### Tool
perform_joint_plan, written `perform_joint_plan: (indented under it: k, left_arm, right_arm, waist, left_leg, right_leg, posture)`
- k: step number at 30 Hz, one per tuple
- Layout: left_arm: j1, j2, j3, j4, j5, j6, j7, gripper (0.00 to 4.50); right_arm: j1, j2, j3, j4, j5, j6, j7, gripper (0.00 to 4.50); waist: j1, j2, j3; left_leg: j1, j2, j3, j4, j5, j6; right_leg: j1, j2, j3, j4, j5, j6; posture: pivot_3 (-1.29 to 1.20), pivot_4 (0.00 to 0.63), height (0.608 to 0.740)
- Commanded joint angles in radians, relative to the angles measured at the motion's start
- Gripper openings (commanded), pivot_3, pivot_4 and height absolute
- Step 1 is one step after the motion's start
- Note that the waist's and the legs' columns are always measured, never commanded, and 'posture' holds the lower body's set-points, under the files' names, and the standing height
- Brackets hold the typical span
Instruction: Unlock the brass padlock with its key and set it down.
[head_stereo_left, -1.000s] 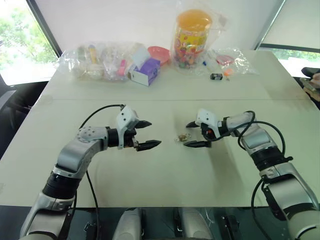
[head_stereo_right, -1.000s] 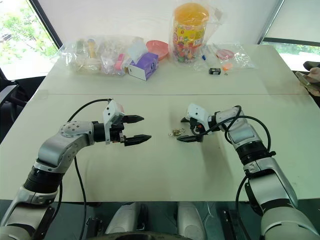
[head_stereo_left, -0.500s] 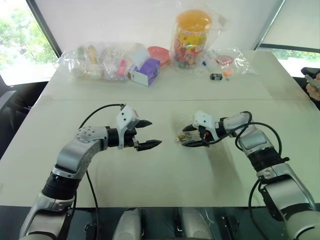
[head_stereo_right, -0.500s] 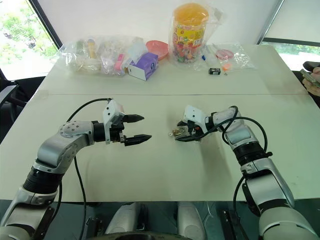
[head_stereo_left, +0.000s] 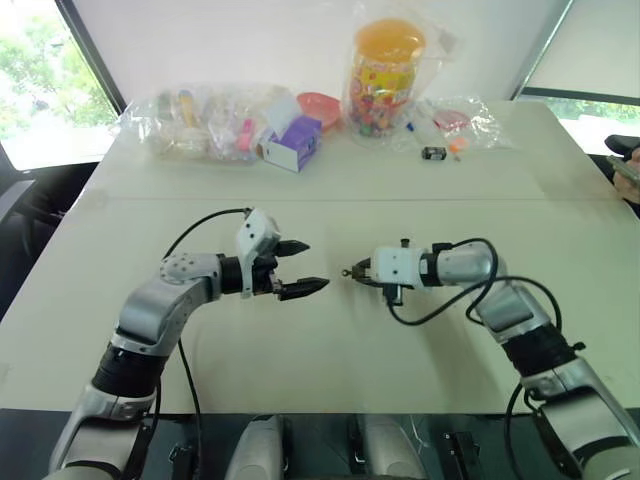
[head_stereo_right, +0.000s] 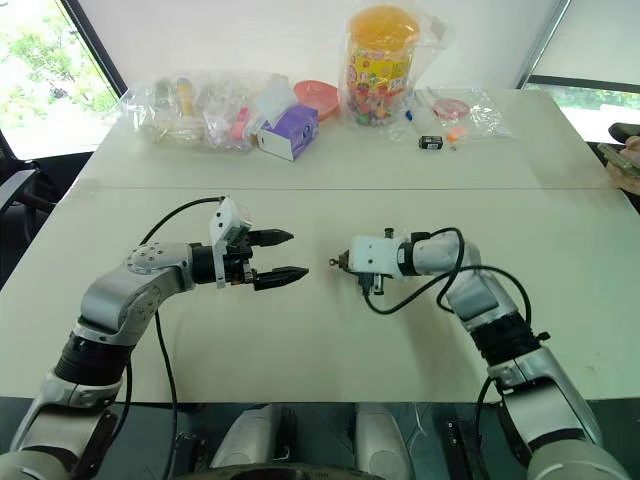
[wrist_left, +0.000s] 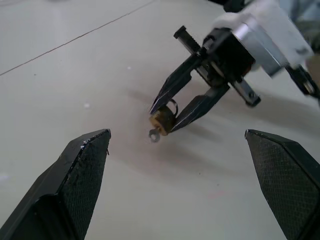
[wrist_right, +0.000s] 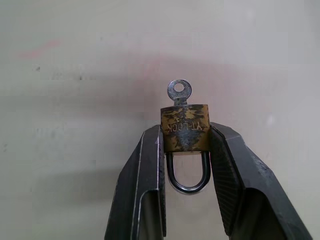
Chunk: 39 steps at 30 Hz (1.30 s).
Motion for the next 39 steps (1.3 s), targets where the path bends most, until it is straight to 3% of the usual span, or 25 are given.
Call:
perform_joint_plan:
  k: [1,13,17,33,36,39]
  left_arm:
    - [-0.06,-0.024,0.029,0.009,-0.051,0.026,-0.011,4.5]
    - [-0.128,-0.03,-0.001,0.053,-0.068,0.041,-0.095,4.5]
    - [-0.113,-0.023,-0.033,0.048,-0.04,0.025,-0.106,2.68]
    - [-0.119,-0.049,-0.03,0.11,-0.014,-0.02,-0.098,2.68]
    - [-0.123,-0.048,-0.025,0.11,-0.017,-0.019,-0.097,1.79]
    - [-0.121,-0.043,-0.023,0.111,-0.014,-0.027,-0.1,0.28]
  right_arm:
    - [0.029,-0.031,-0.046,-0.165,-0.047,-0.078,-0.081,0.66]
    - [0.094,-0.039,-0.062,-0.349,-0.058,0.016,-0.093,0.66]
    - [0.085,-0.042,-0.064,-0.365,-0.054,0.028,-0.088,0.66]
    - [0.065,-0.048,-0.055,-0.372,-0.043,0.046,-0.071,0.66]
    - [0.065,-0.05,-0.057,-0.372,-0.041,0.047,-0.067,0.66]
    - [0.064,-0.052,-0.056,-0.371,-0.041,0.048,-0.062,0.66]
  waist:
    - [0.001,0.0,0.0]
    - [0.0,0.0,0.0]
    - [0.002,0.0,0.0]
    - [0.001,0.0,0.0]
    - [0.001,0.0,0.0]
    - [0.001,0.0,0.0]
  left_leg:
    - [0.0,0.0,0.0,0.0,0.0,0.0]
    - [0.001,0.0,0.0,0.0,0.0,0.0]
    - [0.001,-0.001,0.0,0.0,0.0,0.0]
    - [0.001,-0.001,0.0,0.0,0.0,0.0]
    - [0.001,-0.001,0.0,0.0,0.0,0.0]
    - [0.001,-0.001,0.0,0.0,0.0,0.0]
  right_leg:
    - [0.0,0.0,0.0,0.0,0.0,0.0]
    - [0.0,0.002,0.0,0.0,0.0,0.0]
    - [0.001,0.003,0.0,0.0,0.0,0.0]
    - [0.001,0.003,0.0,0.0,0.0,0.0]
    - [0.001,0.003,0.0,0.0,0.0,0.0]
    - [0.001,0.003,0.0,0.0,0.0,0.0]
  posture:
    - [0.0,0.15,0.735]
    - [0.0,0.15,0.735]
    - [0.0,0.15,0.735]
    - [0.0,0.15,0.735]
    - [0.0,0.15,0.735]
    - [0.0,0.15,0.735]
